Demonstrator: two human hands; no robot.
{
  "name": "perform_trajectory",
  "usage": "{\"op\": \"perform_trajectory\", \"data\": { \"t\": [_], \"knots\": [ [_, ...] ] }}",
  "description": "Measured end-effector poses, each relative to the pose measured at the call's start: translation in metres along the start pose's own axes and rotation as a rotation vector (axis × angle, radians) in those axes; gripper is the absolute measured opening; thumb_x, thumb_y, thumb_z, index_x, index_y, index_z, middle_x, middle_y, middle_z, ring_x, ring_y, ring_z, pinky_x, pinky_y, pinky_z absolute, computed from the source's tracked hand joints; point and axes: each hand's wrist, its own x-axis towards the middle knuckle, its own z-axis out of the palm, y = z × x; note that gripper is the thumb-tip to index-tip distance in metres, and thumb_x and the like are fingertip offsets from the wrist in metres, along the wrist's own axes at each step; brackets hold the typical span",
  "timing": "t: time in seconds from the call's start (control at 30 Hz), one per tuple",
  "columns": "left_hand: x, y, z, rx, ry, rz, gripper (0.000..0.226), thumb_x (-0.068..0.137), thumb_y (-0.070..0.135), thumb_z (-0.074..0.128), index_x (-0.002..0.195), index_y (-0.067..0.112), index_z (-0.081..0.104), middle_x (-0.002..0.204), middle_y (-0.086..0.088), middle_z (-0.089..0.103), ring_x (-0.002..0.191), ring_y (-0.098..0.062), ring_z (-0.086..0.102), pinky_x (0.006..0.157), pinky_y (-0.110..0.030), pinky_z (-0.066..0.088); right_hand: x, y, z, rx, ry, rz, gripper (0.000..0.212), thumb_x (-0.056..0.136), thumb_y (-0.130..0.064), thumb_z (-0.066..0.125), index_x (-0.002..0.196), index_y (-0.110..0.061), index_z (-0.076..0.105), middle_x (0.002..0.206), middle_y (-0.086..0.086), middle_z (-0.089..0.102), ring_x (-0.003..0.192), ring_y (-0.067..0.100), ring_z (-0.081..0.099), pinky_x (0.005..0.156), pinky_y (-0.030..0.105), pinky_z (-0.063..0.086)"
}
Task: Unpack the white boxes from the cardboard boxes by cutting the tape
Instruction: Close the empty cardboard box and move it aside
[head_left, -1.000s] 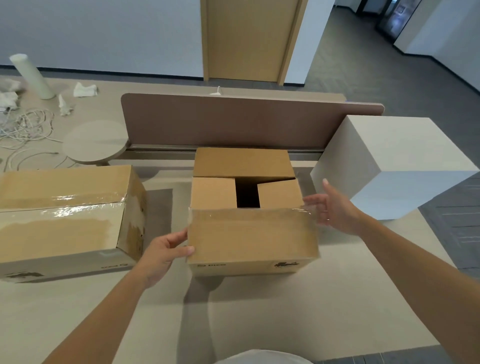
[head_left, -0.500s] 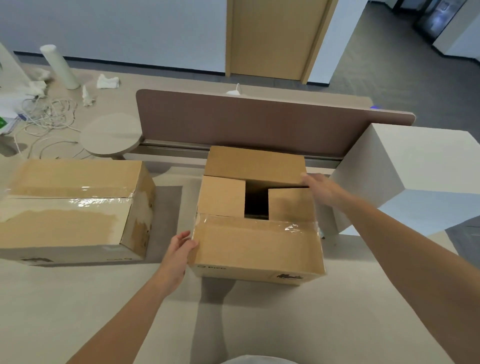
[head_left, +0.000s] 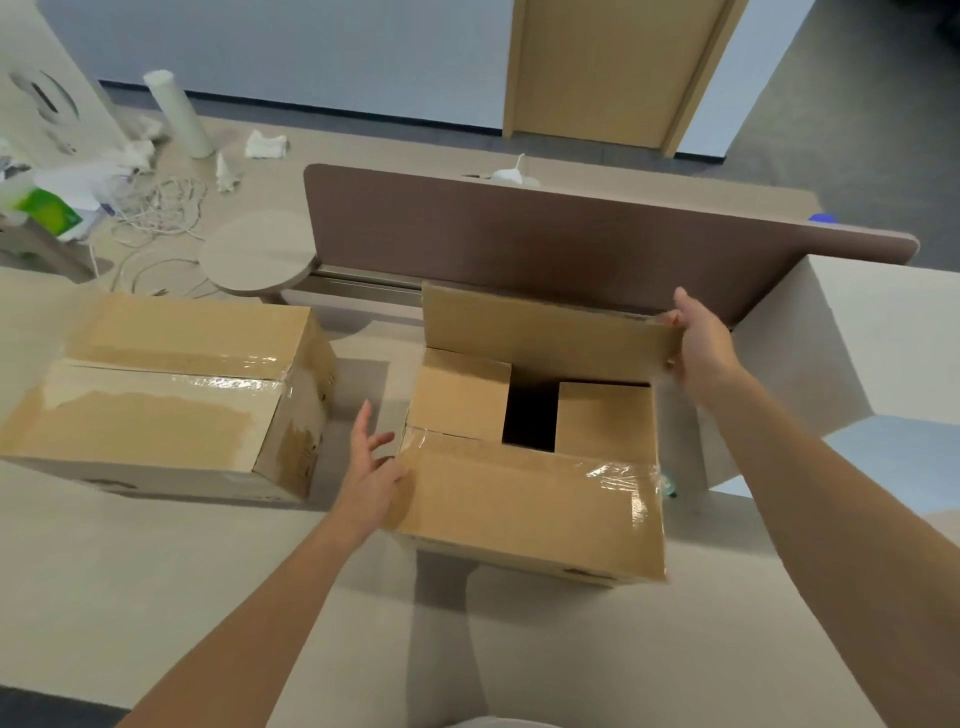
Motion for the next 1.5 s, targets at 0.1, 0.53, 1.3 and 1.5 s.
{"op": "perform_trajectory", "data": {
  "t": [0.1, 0.53, 1.3, 1.5],
  "knots": [
    [0.002, 0.001, 0.009, 0.149, -0.068, 0.027, 0.079, 0.102, 0.013, 0.048, 0.155, 0.043, -0.001, 0.144, -0.001, 0.034, 0.119, -0.019, 0.046, 0.112, -0.044, 0.029, -0.035, 0.015, -0.011, -0.21, -0.101, -0.239, 0.035, 0.096, -0.029, 0.057, 0.066, -0.011, 0.06, 0.064, -0.004, 0.058, 0.068, 0.008, 0.053, 0.069, 0.021, 0.042],
    [0.019, 0.014, 0.009, 1.221, 0.07, 0.689, 0.072, 0.093, 0.058, 0.04, 0.156, 0.03, 0.019, 0.161, -0.013, 0.014, 0.146, -0.039, 0.015, 0.115, -0.059, 0.021, -0.073, 0.118, -0.005, -1.348, -0.074, -0.614, 0.048, 0.096, -0.055, 0.041, 0.135, -0.028, 0.045, 0.13, 0.001, 0.045, 0.122, 0.024, 0.039, 0.106, 0.045, 0.027],
    [0.045, 0.018, 0.082, 1.519, 0.012, 0.644, 0.059, 0.101, 0.057, 0.011, 0.155, 0.04, 0.025, 0.165, -0.004, 0.021, 0.151, -0.033, 0.017, 0.12, -0.05, 0.008, -0.053, 0.123, 0.023, -1.539, -0.203, -0.545, 0.067, 0.093, -0.071, 0.001, 0.151, -0.045, -0.018, 0.162, -0.004, -0.026, 0.148, 0.03, -0.027, 0.117, 0.056, -0.014],
    [0.048, 0.028, 0.057, 1.421, 0.261, 0.261, 0.079, 0.09, 0.076, 0.021, 0.15, 0.026, 0.018, 0.155, -0.018, 0.03, 0.137, -0.04, 0.037, 0.11, -0.053, 0.035, -0.056, 0.114, 0.0, -1.336, -0.101, -0.333, 0.062, 0.096, -0.067, 0.017, 0.152, -0.047, -0.002, 0.163, 0.002, -0.021, 0.149, 0.041, -0.009, 0.117, 0.061, 0.01]
  ]
}}
